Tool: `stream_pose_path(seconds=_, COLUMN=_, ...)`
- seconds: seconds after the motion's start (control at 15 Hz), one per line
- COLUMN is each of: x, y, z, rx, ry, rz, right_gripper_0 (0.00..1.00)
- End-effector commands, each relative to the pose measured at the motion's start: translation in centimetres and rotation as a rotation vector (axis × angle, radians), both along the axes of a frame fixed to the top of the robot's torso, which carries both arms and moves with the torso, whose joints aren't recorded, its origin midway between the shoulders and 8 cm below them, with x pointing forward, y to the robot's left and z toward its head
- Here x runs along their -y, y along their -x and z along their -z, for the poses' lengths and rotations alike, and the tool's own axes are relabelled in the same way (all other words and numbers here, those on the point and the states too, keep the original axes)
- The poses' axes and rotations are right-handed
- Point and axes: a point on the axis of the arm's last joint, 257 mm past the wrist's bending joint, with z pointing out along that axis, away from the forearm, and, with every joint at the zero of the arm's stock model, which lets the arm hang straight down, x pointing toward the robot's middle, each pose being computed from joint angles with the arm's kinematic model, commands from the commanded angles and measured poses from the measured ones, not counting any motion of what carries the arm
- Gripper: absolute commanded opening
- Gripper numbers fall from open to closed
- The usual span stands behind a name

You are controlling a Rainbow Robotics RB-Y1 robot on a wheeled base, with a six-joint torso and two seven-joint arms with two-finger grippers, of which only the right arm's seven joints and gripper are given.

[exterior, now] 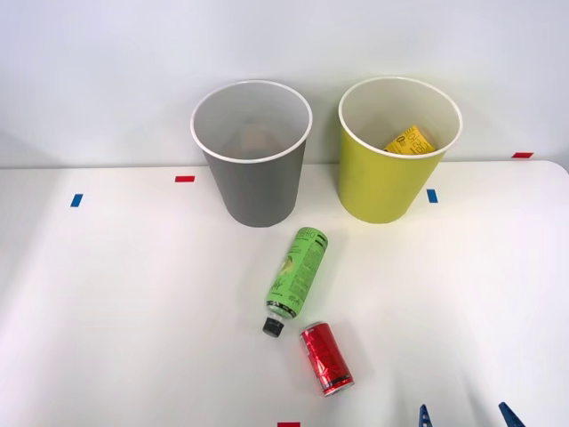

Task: Put cans in the gray bin, plastic bottles in the light green bin

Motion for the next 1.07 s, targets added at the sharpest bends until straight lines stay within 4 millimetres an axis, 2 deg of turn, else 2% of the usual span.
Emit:
stream_pose_path(seconds=0.07, x=0.0, y=0.0, z=0.0, rx=0.0, ry=0.0, rz=0.0, right_gripper_0=1.0)
stream_pose_path(seconds=1.07, x=0.0, y=0.0, z=0.0, rx=0.0, ry=0.0, rz=0.0, right_gripper_0=1.0)
